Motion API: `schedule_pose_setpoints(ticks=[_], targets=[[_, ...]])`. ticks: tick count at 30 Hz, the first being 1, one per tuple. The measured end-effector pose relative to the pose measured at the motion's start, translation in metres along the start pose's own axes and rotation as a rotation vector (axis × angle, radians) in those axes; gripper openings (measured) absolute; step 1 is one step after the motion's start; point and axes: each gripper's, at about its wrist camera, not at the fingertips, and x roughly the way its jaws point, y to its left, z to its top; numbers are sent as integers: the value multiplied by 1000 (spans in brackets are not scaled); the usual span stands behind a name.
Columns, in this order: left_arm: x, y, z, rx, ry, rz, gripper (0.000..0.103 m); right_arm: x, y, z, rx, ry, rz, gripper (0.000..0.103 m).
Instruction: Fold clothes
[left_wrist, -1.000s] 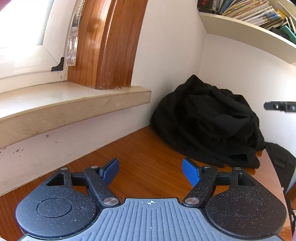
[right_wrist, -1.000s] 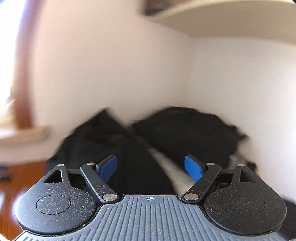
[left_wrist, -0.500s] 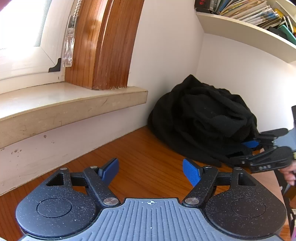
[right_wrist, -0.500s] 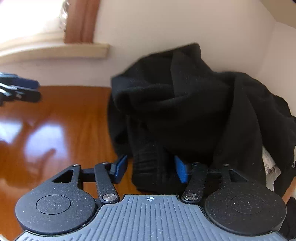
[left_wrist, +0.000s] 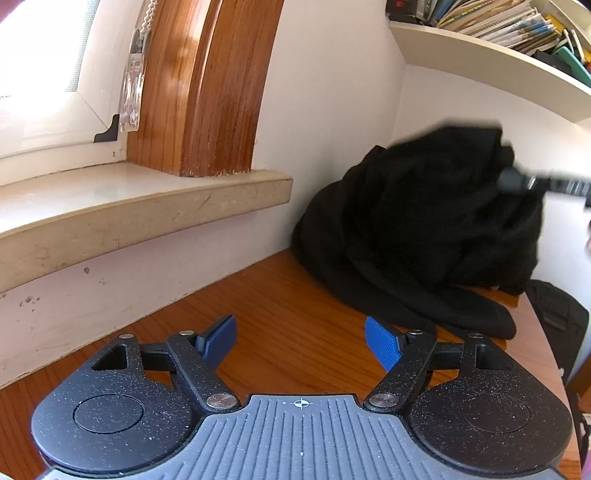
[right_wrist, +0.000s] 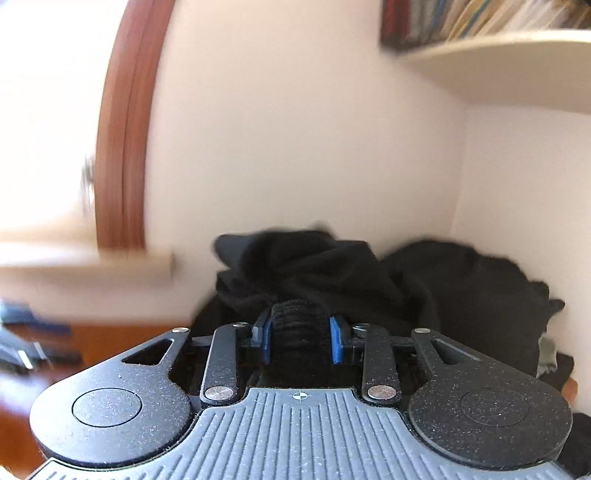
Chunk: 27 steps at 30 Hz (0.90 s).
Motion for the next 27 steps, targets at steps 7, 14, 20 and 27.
schedule_pose_setpoints(ticks=[7,14,20,27], targets=[[1,-4,1,7,0,-6,80,-6,-35,-3,102,42,-56,31],[6,-20,0,52,17,-31,80,2,-63,-59,131,179,-70,34],[11,-44,8,89,13,-79,84,-3,-64,-94,128,197,-37,39],[58,-91,34,178,10,-92,83,-7,-63,-118,202,118,-10,46]])
